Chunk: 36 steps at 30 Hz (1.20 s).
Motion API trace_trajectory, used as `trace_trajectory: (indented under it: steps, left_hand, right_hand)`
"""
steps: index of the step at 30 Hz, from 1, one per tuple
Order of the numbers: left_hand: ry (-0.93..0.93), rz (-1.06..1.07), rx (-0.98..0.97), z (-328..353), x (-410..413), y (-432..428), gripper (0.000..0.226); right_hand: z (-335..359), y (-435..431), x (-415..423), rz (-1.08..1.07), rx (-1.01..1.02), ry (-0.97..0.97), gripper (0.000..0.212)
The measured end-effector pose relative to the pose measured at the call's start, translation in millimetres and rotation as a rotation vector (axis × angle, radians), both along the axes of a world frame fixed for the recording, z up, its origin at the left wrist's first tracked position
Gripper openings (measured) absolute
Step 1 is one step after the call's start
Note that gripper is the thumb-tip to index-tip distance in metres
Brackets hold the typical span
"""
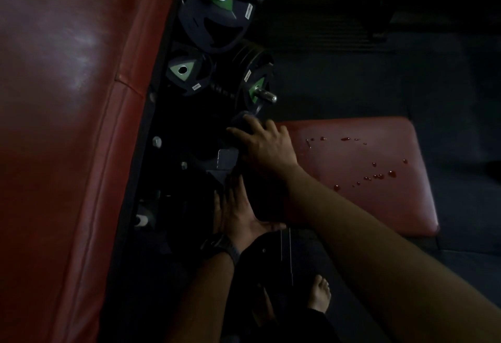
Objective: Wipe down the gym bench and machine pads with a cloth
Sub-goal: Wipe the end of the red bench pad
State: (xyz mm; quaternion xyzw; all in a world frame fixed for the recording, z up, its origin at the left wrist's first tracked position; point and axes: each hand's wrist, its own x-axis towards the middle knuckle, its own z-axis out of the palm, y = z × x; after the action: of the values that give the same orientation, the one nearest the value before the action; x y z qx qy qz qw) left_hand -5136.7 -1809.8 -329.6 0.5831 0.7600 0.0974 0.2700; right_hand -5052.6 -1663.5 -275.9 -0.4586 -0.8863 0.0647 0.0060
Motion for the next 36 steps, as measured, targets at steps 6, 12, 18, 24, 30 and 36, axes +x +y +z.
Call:
trace_trajectory:
  steps: [6,12,18,24,30,36]
  left_hand:
    - [0.0,-0.018,0.065,-2,4,-4,0.159]
    - [0.212,-0.144,0.057,6,1,-5,0.126]
    - [-0.147,-0.042,0.129,7,-9,-1,0.113]
    - [-0.26,0.246,0.159,14,10,13,0.066]
    - [-0.157,0.246,0.17,10,12,32,0.061]
    - [-0.072,0.232,0.127,10,5,51,0.057]
  right_hand:
    - [-5,-31,35,-0.533,0.042,0.072,0.063]
    - [-13,-111,28,-0.339,0.058,0.066,0.078]
    - [-5,-85,72,-0.531,0.046,0.039,0.082]
    - [-9,-147,41,-0.513,-0.046,0.152,0.069]
    - [0,-77,57,-0.332,0.019,0.002,0.076]
    - [-4,-107,50,-0.553,0.029,0.071,0.075]
